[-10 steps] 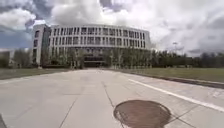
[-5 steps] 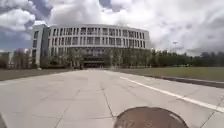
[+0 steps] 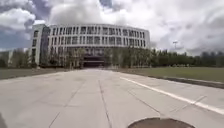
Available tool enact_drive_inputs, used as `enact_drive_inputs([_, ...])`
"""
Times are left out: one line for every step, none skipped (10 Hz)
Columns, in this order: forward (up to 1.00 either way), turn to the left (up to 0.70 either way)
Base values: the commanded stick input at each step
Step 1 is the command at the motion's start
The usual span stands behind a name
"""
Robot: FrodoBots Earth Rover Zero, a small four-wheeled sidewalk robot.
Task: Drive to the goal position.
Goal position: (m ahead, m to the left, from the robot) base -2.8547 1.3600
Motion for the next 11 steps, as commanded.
enact_drive_inputs([0.70,0.01])
enact_drive_inputs([0.70,0.01])
enact_drive_inputs([0.70,0.01])
enact_drive_inputs([0.70,0.01])
enact_drive_inputs([0.70,0.01])
enact_drive_inputs([0.70,0.01])
enact_drive_inputs([0.70,0.01])
enact_drive_inputs([0.70,0.01])
enact_drive_inputs([0.70,0.01])
enact_drive_inputs([0.70,0.01])
enact_drive_inputs([0.70,0.01])
